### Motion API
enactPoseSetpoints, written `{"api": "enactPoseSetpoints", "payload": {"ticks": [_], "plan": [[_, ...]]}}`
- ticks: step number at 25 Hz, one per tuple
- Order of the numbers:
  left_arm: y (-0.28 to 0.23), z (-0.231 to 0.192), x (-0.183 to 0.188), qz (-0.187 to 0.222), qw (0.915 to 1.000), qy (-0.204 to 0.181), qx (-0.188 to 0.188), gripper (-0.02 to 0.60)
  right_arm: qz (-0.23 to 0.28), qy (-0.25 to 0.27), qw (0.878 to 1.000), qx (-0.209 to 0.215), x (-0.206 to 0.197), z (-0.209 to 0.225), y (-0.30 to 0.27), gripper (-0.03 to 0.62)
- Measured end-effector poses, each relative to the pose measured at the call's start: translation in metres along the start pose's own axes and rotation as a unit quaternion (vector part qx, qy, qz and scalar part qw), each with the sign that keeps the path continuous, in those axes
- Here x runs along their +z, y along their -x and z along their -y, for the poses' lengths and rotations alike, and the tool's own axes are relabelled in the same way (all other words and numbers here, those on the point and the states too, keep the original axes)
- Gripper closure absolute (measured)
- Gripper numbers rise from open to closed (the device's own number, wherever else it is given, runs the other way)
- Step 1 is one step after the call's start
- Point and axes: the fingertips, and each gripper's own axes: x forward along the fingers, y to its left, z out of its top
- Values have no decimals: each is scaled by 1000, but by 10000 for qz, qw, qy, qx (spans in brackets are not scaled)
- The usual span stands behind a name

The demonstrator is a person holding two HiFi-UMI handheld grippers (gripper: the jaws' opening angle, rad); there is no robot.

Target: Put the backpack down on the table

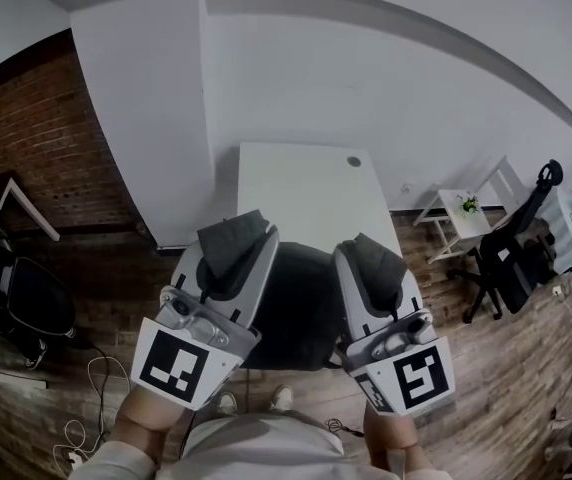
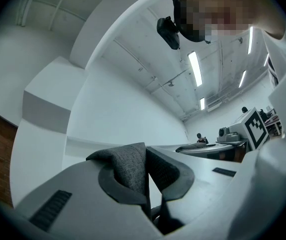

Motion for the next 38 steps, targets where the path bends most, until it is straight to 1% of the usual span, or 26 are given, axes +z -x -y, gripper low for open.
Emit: {"api": "enactPoseSetpoints", "payload": {"ticks": [3,8,11,14,17,22,32,38], "plan": [[-5,-3,4,53,9999,-77,50,540,92,77,9999,65,4,5,-6,543],[-42,-26,12,158,9995,-241,83,540,222,161,9995,134,14,34,-38,543],[-58,-31,12,158,9994,-293,84,540,235,155,9995,116,13,49,-48,543],[-71,-36,1,109,9993,-340,129,540,241,208,9995,80,3,61,-55,543],[-82,-42,-5,218,9984,-469,210,540,315,351,9989,33,-4,68,-60,543],[-89,-44,-23,88,9982,-513,292,540,424,462,9980,24,-11,75,-67,543],[-100,-67,-58,-36,9982,-450,397,540,296,539,9981,-96,-42,84,-92,543],[-108,-74,-85,-237,9982,-298,469,540,52,516,9986,-123,-72,92,-97,543]]}}
